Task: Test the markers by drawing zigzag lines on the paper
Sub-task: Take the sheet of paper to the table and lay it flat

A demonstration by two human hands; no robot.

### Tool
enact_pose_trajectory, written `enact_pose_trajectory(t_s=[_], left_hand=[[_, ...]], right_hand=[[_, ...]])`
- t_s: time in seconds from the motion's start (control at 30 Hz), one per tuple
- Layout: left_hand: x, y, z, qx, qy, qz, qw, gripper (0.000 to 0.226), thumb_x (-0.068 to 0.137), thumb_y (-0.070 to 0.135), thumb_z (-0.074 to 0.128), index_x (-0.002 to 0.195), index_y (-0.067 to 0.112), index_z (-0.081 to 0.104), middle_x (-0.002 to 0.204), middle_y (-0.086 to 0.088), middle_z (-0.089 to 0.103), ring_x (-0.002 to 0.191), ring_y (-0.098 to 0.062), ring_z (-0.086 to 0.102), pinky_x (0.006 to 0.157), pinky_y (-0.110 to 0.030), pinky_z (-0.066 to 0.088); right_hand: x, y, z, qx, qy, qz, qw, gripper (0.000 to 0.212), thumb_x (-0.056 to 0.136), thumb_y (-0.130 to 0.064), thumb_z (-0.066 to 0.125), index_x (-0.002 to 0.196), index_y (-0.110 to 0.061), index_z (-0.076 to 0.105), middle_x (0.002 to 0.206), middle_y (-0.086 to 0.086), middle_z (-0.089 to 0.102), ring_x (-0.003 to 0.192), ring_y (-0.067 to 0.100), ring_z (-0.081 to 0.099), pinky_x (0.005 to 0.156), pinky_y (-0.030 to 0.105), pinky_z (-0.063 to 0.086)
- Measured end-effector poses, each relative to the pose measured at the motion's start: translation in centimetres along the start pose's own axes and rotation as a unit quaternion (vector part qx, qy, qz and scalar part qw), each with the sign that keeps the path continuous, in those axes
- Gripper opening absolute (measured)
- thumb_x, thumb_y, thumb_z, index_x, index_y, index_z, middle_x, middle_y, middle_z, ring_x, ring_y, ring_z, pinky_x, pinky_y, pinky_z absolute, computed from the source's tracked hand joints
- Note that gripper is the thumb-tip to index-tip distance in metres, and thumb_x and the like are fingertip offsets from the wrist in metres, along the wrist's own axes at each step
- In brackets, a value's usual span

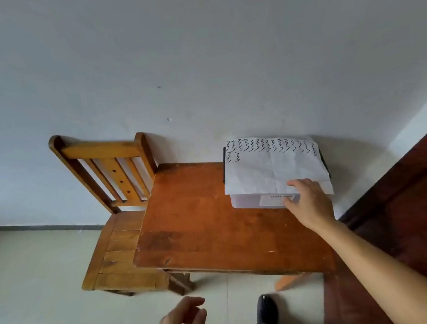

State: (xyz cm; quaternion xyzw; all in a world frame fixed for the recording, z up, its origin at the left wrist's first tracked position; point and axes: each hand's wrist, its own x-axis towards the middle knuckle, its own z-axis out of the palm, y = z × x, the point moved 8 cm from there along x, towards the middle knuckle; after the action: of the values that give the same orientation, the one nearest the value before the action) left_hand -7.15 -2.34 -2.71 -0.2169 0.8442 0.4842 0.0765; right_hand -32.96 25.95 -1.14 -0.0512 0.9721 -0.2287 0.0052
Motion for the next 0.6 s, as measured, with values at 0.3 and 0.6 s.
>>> enact_pose_trajectory(t_s=[0.3,0.6], left_hand=[[3.5,3.9,4.2,-0.038,0.033,-0.046,0.998,0.037,0.076,0.008,0.070,0.081,0.044,0.064,0.070,0.000,0.072,0.061,-0.013,0.068,0.059,-0.027,0.055],[6.1,5.5,5.6,-0.029,0.042,-0.056,0.997,0.041,0.076,0.006,0.070,0.081,0.046,0.062,0.067,0.002,0.072,0.060,-0.010,0.068,0.057,-0.022,0.054]], right_hand=[[5.8,0.7,4.0,-0.171,-0.084,-0.145,0.971,0.075,0.079,-0.044,0.073,0.144,-0.021,0.043,0.157,0.014,0.033,0.146,0.034,0.026,0.112,0.054,0.026],[7.3,0.2,0.7,-0.054,0.008,-0.228,0.972,0.020,0.083,-0.012,0.073,0.103,-0.012,0.075,0.102,0.007,0.076,0.090,0.031,0.072,0.070,0.041,0.058]])
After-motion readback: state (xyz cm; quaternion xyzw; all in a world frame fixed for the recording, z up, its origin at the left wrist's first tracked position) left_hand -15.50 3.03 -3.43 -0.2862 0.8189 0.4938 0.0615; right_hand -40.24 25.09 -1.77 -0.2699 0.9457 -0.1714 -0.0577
